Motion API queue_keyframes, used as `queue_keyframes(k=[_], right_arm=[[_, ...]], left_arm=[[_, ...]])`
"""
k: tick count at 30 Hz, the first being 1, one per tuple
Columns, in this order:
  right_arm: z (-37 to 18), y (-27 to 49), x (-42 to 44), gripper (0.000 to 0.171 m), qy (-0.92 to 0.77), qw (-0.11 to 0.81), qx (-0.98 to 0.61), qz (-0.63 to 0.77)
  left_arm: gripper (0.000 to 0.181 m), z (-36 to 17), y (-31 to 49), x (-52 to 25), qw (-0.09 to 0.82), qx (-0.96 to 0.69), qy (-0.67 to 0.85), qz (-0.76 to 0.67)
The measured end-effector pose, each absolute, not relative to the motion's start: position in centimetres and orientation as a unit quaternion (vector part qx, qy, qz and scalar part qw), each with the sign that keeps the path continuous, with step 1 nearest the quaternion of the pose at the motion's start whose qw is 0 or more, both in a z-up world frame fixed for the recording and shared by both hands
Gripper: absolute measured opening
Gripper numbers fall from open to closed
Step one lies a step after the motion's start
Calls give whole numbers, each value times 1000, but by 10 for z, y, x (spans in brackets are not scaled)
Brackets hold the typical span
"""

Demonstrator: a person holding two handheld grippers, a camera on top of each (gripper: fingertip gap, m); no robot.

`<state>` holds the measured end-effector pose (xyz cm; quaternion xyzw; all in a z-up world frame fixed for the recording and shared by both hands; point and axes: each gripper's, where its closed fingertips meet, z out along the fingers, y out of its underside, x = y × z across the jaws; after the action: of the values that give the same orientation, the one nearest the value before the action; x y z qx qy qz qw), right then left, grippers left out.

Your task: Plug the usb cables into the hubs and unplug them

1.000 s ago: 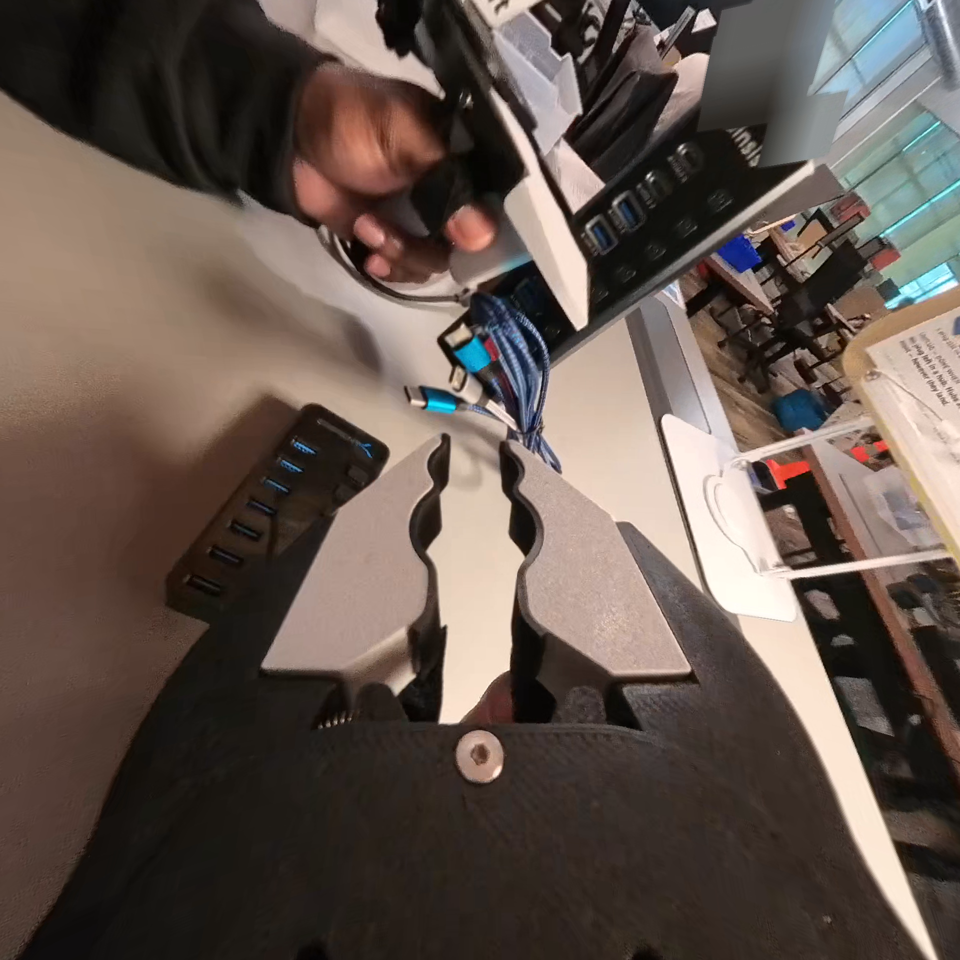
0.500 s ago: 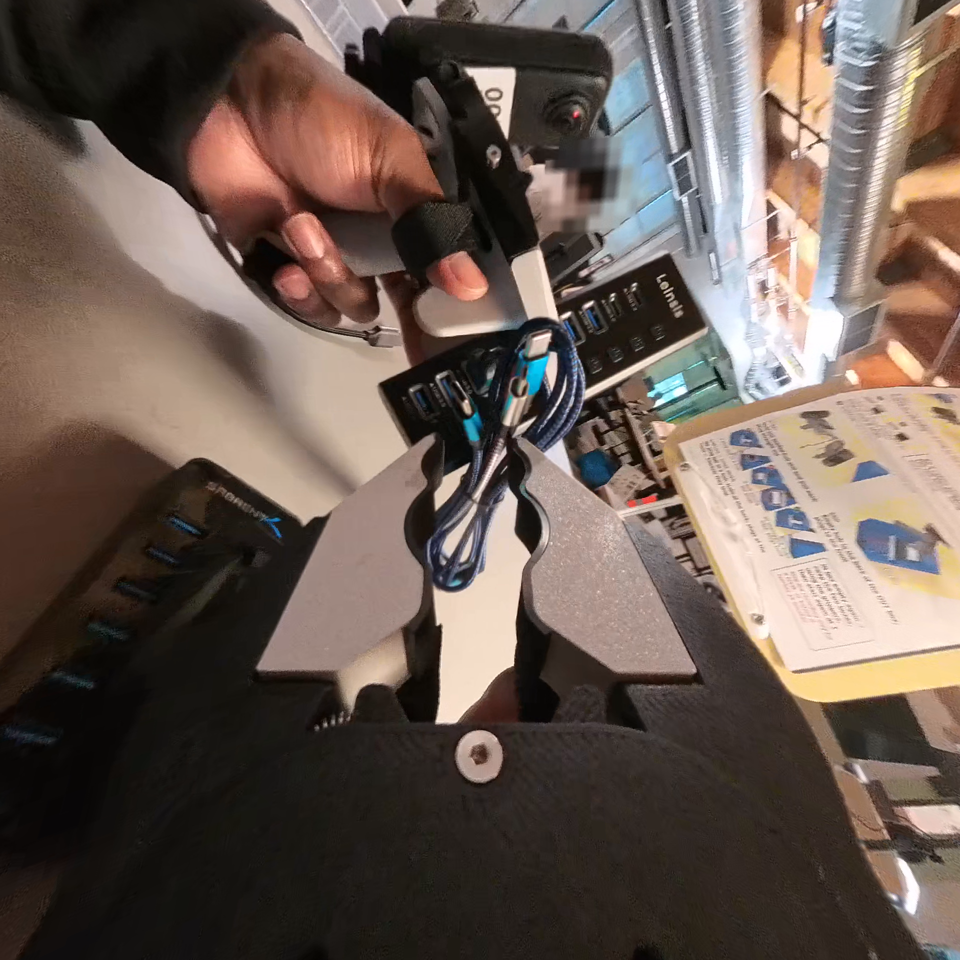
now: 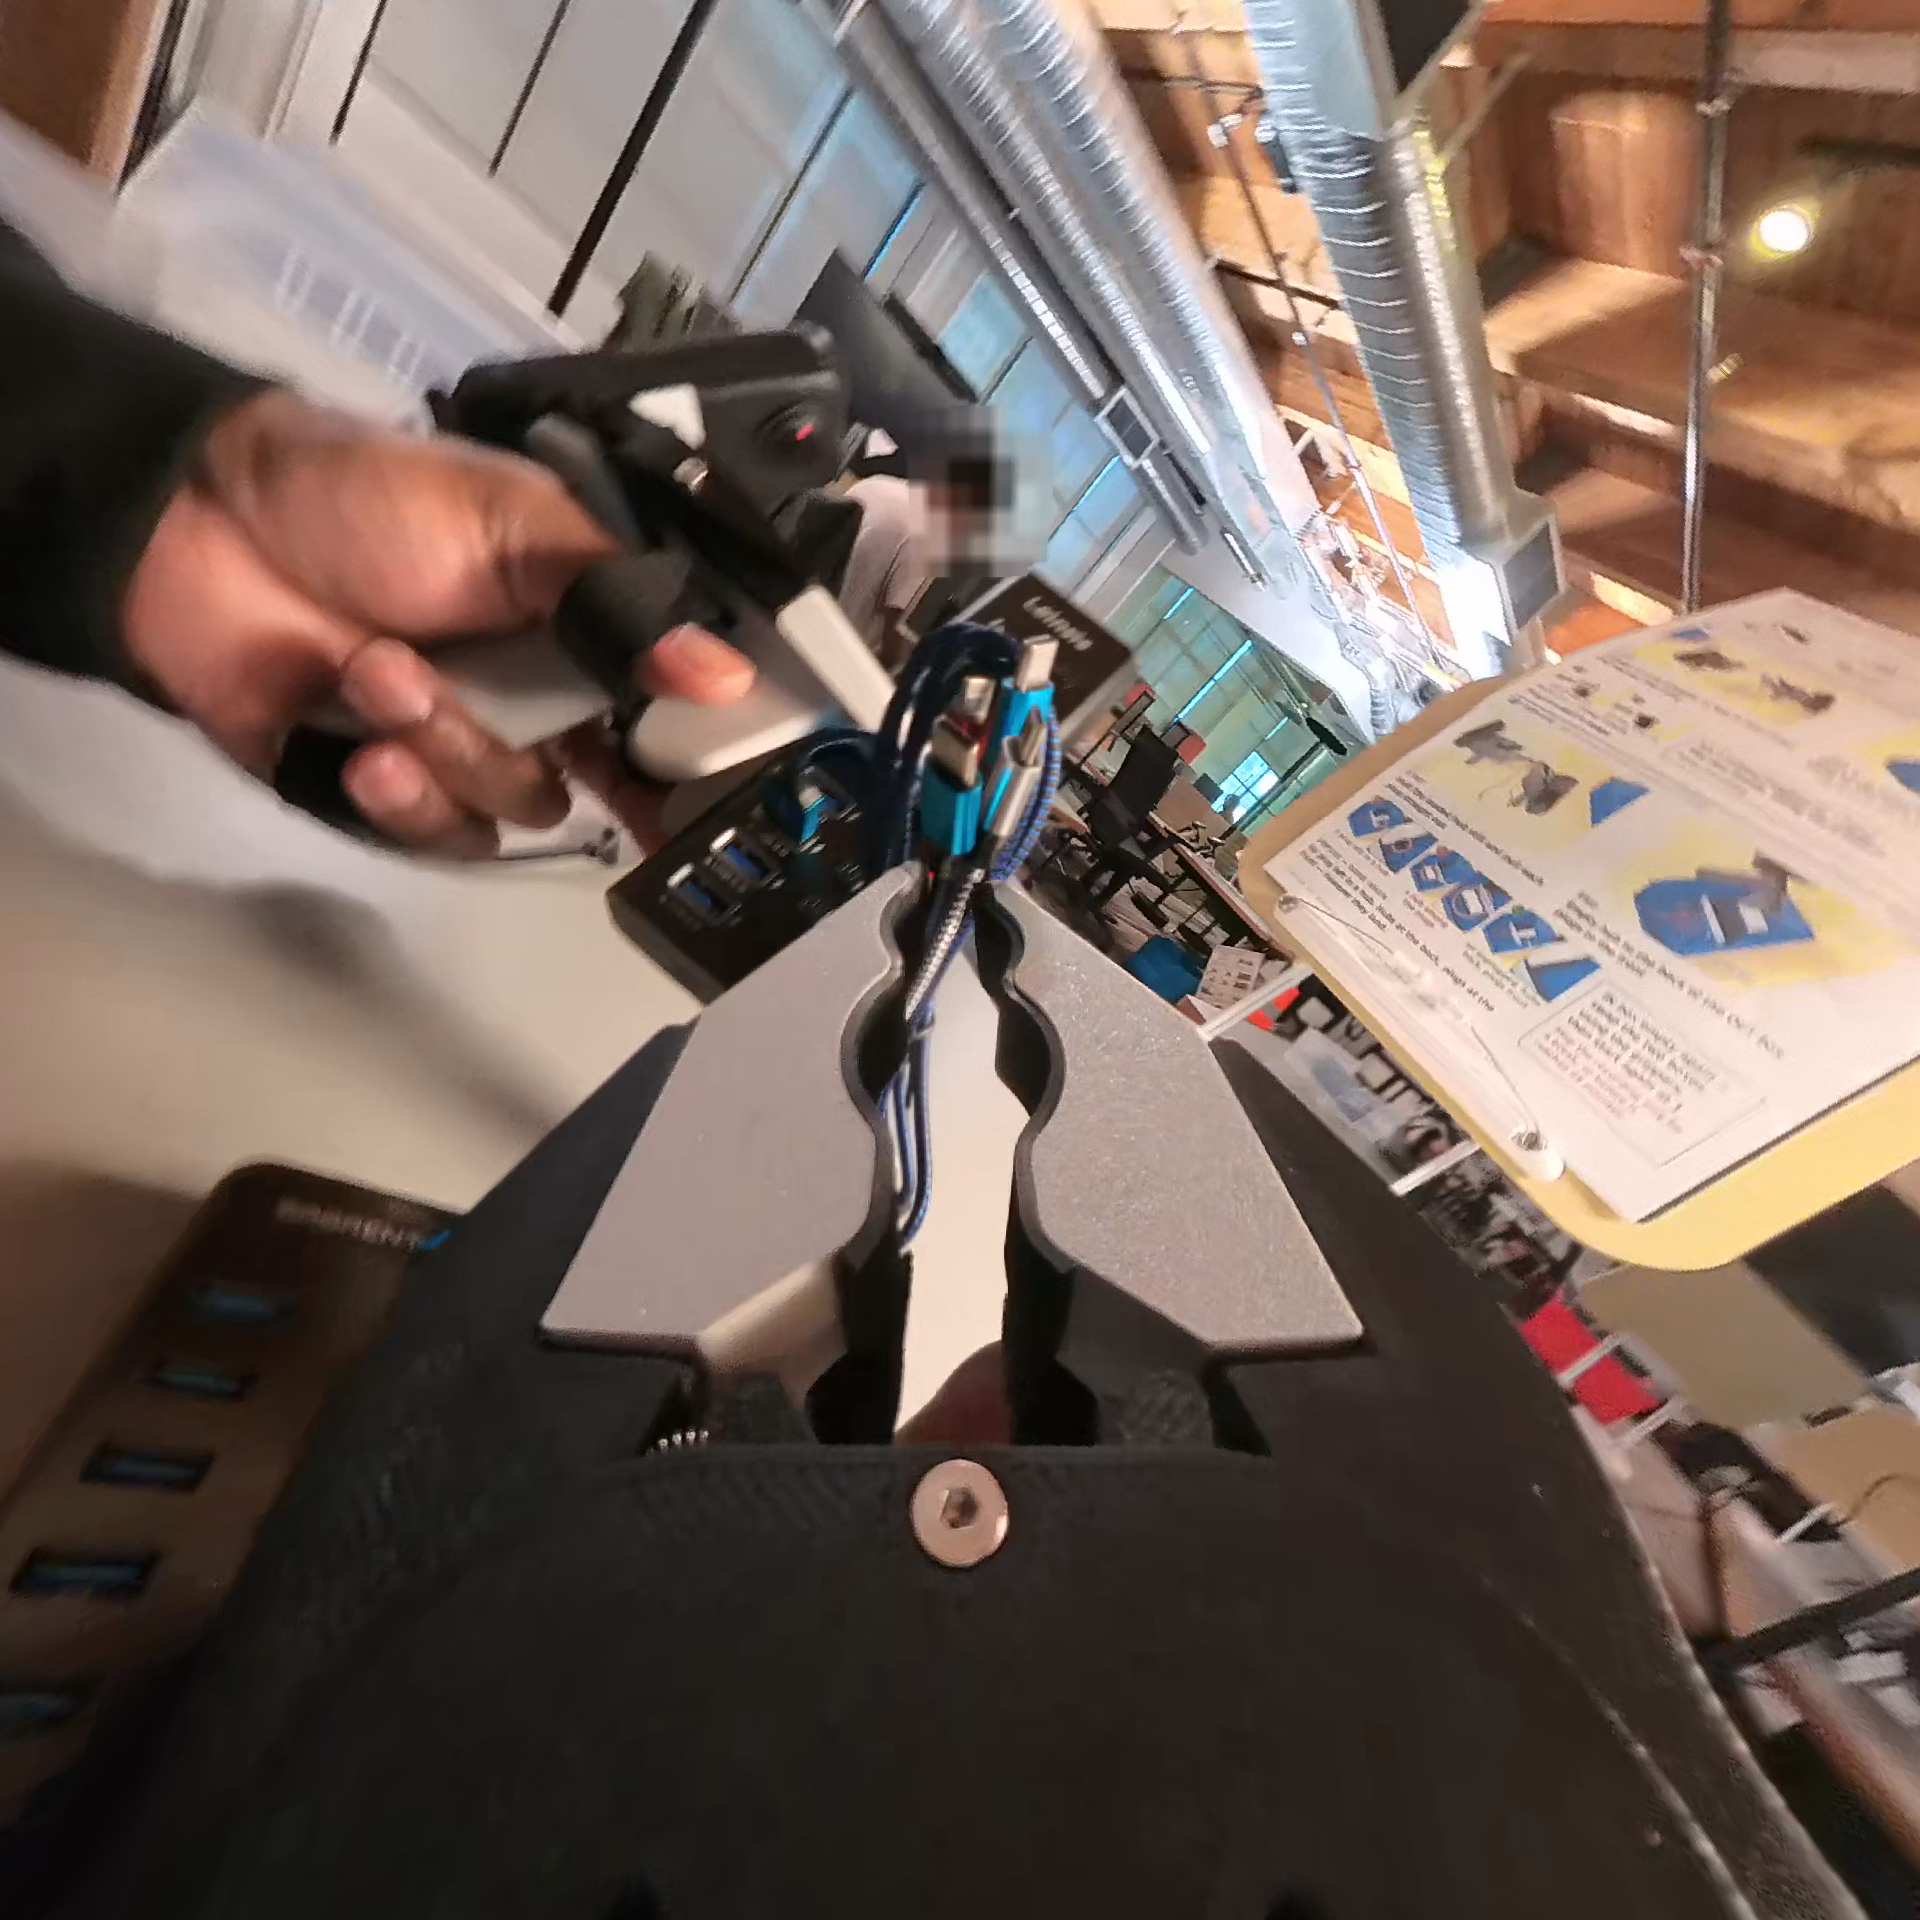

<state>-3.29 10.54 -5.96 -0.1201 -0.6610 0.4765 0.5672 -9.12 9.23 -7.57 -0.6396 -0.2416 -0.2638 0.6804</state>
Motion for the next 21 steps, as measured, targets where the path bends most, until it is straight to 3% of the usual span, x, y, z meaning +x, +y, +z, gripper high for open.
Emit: queue_keyframes(k=[1,21], right_arm=[[-57,107,-33,9,-655,565,-130,484],[-57,155,-63,11,-579,525,-366,504]], left_arm=[[28,-76,92,-91,681,-638,-243,-266],[28,-80,95,-88,675,-640,-245,-275]])
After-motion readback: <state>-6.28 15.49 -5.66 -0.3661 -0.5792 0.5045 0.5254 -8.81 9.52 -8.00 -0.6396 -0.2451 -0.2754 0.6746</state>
